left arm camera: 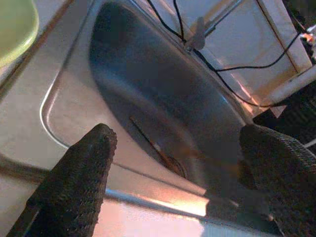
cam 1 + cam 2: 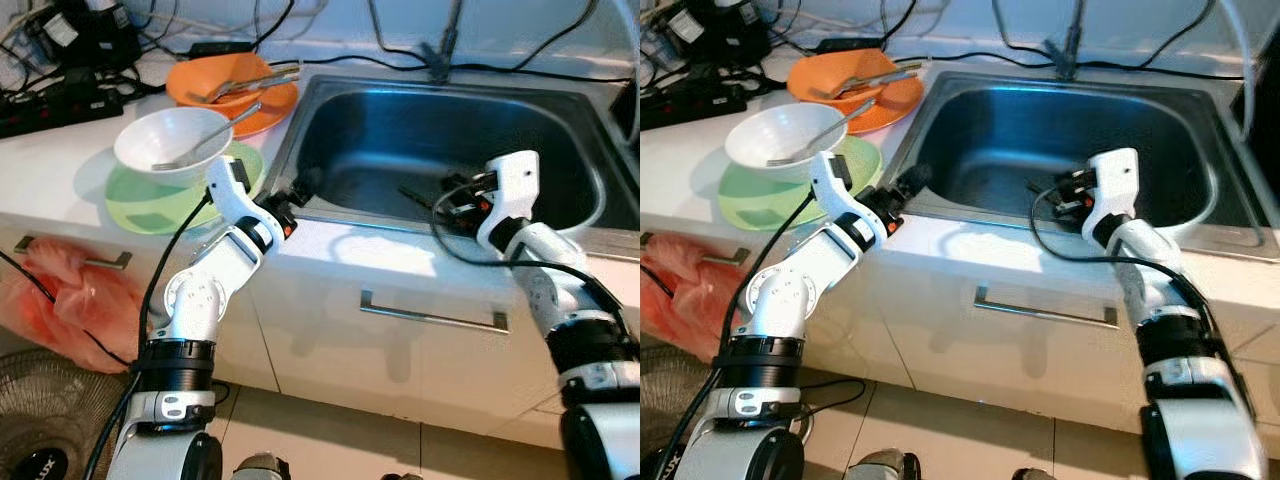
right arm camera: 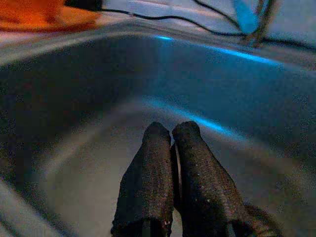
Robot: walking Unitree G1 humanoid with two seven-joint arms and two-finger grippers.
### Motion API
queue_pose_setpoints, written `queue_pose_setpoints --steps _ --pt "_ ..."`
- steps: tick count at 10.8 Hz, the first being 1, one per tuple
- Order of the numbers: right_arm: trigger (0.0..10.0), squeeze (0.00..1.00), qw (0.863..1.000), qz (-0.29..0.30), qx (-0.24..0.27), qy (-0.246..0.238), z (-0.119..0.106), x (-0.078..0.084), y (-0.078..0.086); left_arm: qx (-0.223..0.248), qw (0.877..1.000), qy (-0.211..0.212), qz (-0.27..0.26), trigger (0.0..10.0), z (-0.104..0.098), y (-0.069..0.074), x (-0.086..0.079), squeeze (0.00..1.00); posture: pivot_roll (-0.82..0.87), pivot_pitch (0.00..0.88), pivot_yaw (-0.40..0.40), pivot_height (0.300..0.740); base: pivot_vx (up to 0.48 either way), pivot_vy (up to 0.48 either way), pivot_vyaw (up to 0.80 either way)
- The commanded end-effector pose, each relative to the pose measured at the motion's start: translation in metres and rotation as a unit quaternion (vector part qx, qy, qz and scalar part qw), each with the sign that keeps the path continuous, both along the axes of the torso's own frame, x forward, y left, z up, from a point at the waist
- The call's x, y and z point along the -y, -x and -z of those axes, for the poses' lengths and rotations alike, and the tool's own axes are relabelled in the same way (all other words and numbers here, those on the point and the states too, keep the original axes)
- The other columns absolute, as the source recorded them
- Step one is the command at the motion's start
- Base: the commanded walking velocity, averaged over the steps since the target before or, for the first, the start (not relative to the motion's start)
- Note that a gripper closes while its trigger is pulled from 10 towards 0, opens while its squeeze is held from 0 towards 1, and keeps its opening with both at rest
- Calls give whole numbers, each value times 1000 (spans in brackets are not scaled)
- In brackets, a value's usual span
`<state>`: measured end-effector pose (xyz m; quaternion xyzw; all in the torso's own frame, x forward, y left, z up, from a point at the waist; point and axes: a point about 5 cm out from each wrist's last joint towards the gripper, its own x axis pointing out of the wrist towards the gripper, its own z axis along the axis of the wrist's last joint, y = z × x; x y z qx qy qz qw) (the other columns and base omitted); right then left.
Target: Kitchen organization
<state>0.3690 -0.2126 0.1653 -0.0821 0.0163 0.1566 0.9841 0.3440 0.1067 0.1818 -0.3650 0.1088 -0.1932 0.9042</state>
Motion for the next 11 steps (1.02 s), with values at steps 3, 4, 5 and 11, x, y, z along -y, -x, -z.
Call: queue_pose_setpoints --steps 3,4,5,11 --pt "10000 1000 1000 1 -25 -3 14 6 0 5 999 -31 -14 10000 5 5 -8 0 138 50 74 740 0 0 0" --pt "10000 1000 1000 3 -22 -2 14 8 0 6 999 -23 -23 10000 5 4 -9 0 137 51 73 740 0 0 0" --pt "10000 1000 1000 1 -25 -9 15 9 0 2 999 -17 -32 10000 6 4 -11 0 136 52 71 740 0 0 0" --pt "10000 0 998 -42 -31 -43 12 -1 1 40 995 -90 -33 10000 0 11 -22 0 139 60 64 740 0 0 0"
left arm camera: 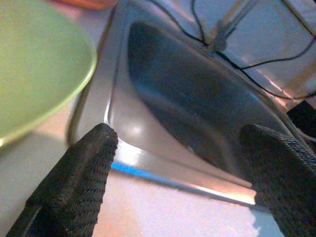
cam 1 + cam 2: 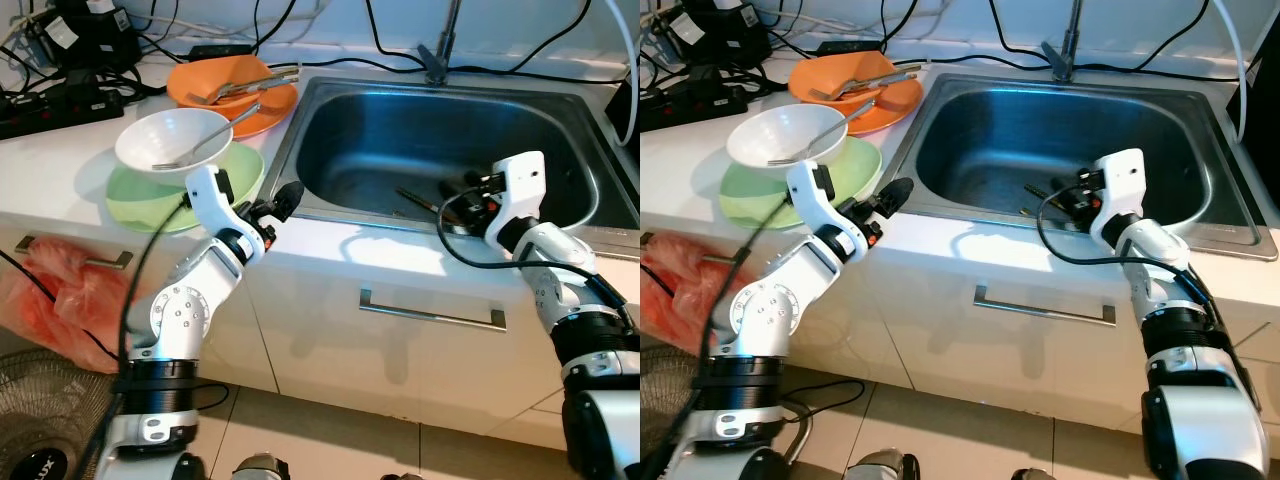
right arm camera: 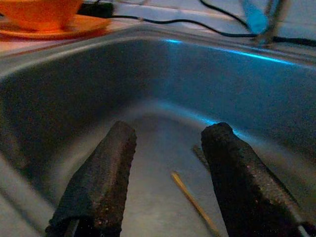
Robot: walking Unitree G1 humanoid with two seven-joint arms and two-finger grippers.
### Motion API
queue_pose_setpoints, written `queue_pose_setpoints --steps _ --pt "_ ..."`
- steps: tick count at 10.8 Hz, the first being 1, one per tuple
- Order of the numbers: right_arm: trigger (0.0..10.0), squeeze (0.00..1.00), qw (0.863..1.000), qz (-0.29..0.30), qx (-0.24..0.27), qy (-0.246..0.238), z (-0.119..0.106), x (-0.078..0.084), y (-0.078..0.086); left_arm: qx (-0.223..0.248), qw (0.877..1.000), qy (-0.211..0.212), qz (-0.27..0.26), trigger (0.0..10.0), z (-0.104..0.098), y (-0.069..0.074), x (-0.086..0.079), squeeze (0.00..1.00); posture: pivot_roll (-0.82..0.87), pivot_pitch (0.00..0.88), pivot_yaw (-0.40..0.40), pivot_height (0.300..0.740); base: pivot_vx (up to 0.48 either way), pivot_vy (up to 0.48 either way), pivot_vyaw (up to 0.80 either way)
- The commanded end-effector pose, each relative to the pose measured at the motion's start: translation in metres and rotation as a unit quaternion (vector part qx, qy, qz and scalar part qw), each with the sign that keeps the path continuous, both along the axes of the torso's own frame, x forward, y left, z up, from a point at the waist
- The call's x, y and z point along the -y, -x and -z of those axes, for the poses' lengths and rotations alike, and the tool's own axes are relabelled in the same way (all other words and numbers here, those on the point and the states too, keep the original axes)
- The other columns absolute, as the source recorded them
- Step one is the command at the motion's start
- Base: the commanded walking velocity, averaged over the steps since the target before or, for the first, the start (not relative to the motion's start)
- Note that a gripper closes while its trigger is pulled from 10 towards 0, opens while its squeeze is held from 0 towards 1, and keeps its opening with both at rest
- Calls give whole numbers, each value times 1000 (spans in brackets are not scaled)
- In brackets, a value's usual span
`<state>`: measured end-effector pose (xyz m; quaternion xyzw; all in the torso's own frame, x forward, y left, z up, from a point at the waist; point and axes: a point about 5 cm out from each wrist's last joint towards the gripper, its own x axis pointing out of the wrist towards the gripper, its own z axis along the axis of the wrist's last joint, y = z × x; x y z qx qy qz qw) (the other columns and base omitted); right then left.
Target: Kitchen organization
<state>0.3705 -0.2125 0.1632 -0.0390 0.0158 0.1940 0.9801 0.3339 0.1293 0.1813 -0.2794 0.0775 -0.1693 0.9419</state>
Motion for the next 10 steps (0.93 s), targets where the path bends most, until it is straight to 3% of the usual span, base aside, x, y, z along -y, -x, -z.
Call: queue_pose_setpoints --steps 1,2,4,6,7,8,10 --pt "10000 0 1000 -15 -15 -8 5 -6 3 39 999 -18 10 10000 -9 3 0 0 138 60 63 740 0 0 0" --pt "10000 0 1000 -28 -10 -7 -1 -13 5 72 995 -68 -4 10000 -12 3 -2 0 137 60 63 740 0 0 0" --pt "10000 0 999 -51 -5 -4 -7 -17 11 99 992 -79 7 10000 -17 8 0 0 126 59 66 740 0 0 0" --pt "10000 0 998 -57 3 10 -12 -16 16 152 979 -133 -6 10000 -33 13 -5 0 128 57 69 740 0 0 0" --pt "10000 0 998 -52 24 16 -17 -16 20 201 962 -180 -41 10000 -47 12 -14 0 128 55 69 740 0 0 0" --pt "10000 0 998 -58 30 16 -20 -19 25 218 953 -200 -62 10000 -52 10 -19 0 125 52 70 740 0 0 0" --pt "10000 0 996 -57 60 39 -27 -25 33 214 954 -195 -75 10000 -49 10 -21 0 115 53 65 740 0 0 0"
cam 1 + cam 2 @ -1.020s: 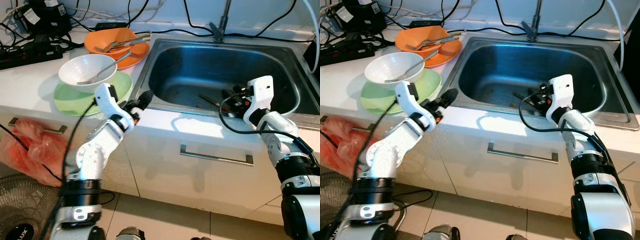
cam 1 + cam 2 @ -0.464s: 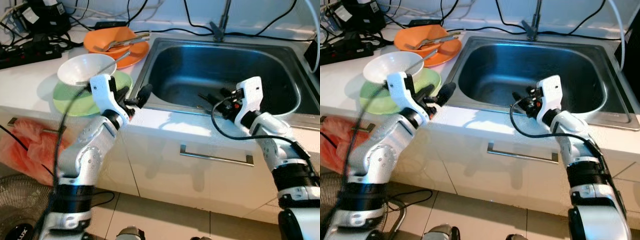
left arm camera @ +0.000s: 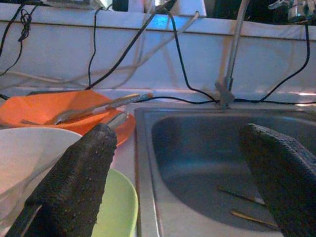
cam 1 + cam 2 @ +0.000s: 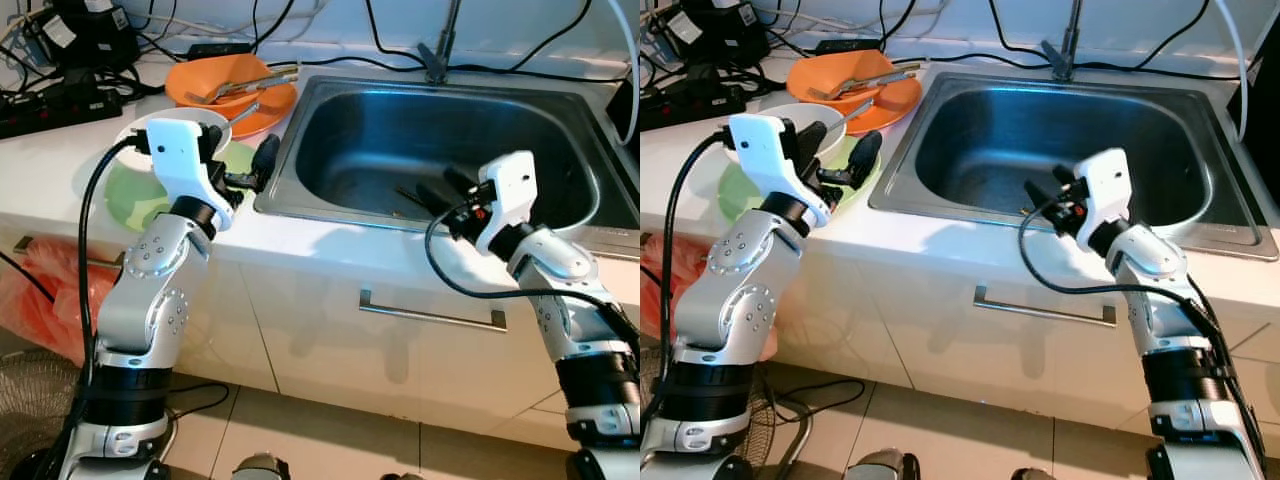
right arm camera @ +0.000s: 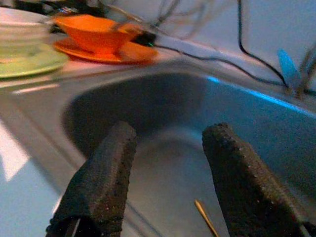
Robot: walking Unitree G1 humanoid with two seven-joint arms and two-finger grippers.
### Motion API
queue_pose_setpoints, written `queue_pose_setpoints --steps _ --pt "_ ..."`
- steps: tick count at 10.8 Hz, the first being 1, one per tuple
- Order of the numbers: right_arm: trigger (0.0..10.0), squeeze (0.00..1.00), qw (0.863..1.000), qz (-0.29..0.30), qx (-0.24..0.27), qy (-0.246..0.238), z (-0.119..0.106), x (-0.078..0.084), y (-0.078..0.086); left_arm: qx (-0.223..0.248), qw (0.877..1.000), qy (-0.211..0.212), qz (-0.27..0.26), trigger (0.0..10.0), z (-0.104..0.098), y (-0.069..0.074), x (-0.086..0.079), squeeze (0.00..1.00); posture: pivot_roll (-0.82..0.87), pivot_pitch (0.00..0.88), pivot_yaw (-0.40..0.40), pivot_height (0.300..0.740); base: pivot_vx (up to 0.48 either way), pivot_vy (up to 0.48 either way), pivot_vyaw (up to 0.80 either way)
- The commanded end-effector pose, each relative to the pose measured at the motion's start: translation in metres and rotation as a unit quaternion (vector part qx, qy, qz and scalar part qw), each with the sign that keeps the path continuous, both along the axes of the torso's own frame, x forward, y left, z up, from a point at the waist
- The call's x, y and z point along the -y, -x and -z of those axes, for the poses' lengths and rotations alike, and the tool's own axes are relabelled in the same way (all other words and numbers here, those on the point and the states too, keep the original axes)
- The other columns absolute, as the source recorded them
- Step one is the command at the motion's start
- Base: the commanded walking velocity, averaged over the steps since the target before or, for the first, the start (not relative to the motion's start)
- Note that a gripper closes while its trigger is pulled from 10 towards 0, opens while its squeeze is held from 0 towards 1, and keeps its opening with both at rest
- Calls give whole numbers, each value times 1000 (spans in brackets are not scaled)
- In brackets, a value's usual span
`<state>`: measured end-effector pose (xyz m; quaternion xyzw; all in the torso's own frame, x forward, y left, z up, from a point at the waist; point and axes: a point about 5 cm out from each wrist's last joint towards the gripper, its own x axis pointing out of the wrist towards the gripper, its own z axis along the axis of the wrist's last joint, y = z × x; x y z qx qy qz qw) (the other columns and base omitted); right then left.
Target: Kitchen organization
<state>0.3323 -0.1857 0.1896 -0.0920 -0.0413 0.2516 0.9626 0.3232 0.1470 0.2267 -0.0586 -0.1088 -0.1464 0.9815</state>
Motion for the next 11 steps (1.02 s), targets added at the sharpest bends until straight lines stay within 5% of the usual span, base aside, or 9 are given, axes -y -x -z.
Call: queue_pose_setpoints --steps 1,5,11 --pt "10000 0 1000 -3 4 21 -2 -6 6 -1 1000 -2 1 10000 4 2 0 0 112 53 61 740 0 0 0" --pt "10000 0 1000 -3 27 13 -9 -15 12 -10 1000 1 7 10000 16 1 17 0 85 13 44 740 0 0 0" --pt "10000 0 1000 -16 21 -13 -13 -37 7 -10 999 -13 -36 10000 20 -10 -1 0 132 0 -21 740 0 0 0"
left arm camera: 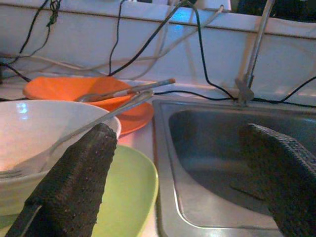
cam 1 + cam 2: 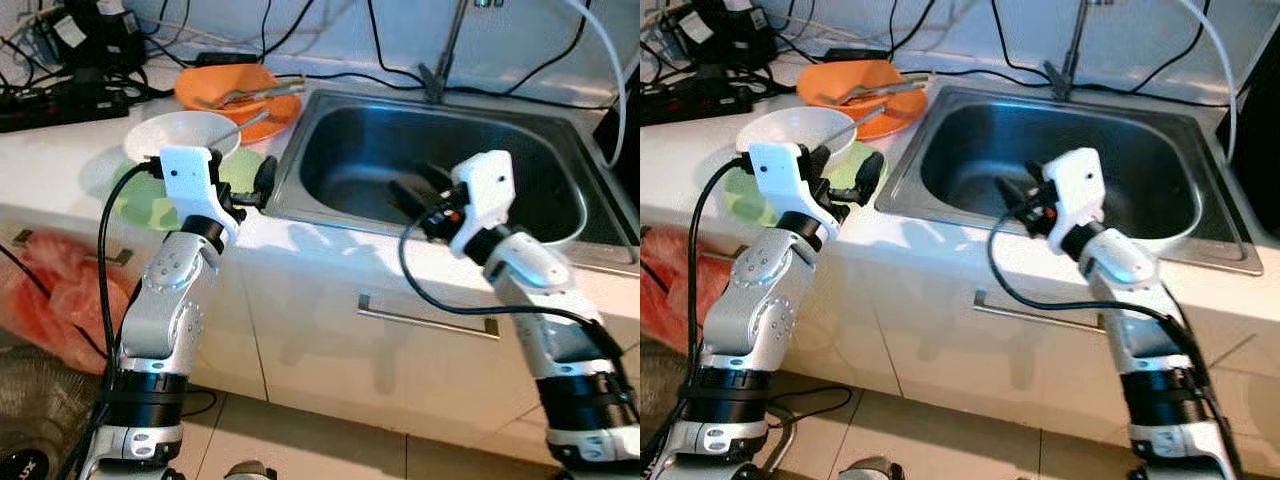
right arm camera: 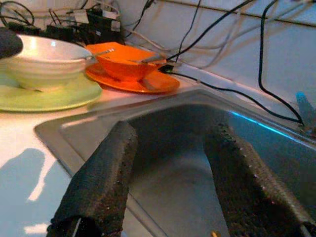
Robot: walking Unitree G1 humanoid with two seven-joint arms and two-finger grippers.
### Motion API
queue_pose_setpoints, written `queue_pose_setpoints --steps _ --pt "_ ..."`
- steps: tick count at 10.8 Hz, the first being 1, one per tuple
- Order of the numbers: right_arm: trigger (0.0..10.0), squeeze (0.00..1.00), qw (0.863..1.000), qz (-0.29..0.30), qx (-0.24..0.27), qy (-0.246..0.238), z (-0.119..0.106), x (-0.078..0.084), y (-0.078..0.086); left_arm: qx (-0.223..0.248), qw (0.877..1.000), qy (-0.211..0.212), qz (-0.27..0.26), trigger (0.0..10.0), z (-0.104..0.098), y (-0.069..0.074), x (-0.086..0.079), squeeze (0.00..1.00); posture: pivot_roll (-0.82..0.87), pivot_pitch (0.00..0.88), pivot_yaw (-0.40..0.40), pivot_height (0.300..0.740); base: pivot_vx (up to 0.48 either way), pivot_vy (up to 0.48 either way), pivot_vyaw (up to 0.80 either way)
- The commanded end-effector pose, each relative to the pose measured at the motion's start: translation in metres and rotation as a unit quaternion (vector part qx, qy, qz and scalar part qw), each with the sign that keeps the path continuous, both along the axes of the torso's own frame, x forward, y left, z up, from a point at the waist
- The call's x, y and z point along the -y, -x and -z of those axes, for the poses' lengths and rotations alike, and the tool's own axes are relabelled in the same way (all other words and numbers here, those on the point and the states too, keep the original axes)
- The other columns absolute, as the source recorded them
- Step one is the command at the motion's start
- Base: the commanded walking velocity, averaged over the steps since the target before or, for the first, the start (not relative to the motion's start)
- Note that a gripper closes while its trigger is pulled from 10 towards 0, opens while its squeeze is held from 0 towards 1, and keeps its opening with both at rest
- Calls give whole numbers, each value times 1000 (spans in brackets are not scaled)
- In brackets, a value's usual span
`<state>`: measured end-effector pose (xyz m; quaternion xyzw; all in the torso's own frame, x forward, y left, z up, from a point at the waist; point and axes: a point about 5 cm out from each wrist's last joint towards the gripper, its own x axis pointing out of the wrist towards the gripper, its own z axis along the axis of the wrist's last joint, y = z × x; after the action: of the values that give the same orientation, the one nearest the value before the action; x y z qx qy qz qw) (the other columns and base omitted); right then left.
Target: Kitchen organization
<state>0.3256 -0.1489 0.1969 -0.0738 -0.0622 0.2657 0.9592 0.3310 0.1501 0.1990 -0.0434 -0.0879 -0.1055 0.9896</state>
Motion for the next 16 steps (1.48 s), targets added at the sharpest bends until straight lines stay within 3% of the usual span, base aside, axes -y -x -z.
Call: queue_pose_setpoints --steps 1,3,4,7,9,10,16 --pt "10000 0 1000 7 6 11 1 -2 -5 5 1000 -9 -9 10000 -3 -2 -1 0 153 0 -17 740 0 0 0" --pt "10000 0 999 36 18 -14 -3 -6 -8 8 1000 -14 -17 10000 0 0 -1 0 164 0 -29 740 0 0 0" --pt "10000 0 997 69 10 -38 -1 -1 -10 2 1000 -3 -19 10000 3 1 -1 0 164 3 -26 740 0 0 0" --pt "10000 0 995 91 23 -44 -2 6 -8 -7 1000 10 -17 10000 5 -2 9 0 115 0 17 740 0 0 -435" --pt "10000 0 993 103 24 -49 -3 6 -7 23 998 6 -50 10000 -2 0 10 0 108 0 1 740 0 0 0" --pt "10000 0 994 95 26 -50 -2 -1 -7 39 994 -25 -96 10000 -2 2 -2 0 119 0 -16 740 0 0 0" --pt "10000 0 993 82 17 -81 -7 -19 -13 58 989 -36 -131 10000 -16 -6 -25 0 145 15 -29 740 0 0 0"
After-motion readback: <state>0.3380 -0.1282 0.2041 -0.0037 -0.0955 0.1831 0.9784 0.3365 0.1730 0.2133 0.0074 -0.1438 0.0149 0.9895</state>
